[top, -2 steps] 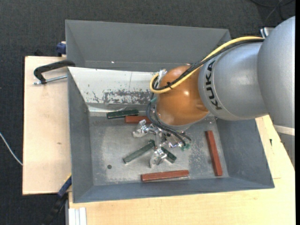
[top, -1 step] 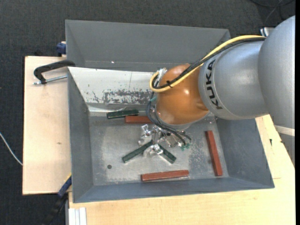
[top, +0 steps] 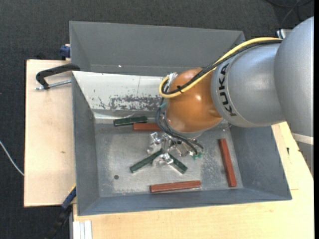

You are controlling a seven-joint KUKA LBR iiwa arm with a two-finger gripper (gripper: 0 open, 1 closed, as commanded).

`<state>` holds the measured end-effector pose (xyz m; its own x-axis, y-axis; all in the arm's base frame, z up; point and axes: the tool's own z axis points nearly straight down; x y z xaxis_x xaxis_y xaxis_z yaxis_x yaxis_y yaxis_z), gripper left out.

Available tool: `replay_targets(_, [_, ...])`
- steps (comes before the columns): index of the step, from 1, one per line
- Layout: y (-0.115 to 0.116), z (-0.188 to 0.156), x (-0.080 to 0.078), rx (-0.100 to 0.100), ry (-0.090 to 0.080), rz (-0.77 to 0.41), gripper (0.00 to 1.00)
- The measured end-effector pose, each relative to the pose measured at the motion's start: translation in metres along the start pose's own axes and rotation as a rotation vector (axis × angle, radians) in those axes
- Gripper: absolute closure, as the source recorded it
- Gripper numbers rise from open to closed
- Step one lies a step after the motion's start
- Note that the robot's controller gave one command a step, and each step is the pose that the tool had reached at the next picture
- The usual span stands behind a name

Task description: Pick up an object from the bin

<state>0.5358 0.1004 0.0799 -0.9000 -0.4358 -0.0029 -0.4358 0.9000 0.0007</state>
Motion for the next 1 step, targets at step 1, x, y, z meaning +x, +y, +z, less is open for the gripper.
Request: replay_targets(1, [0.0005,-0.0035,0.0012,-0.001,0.004,0.000,1.00])
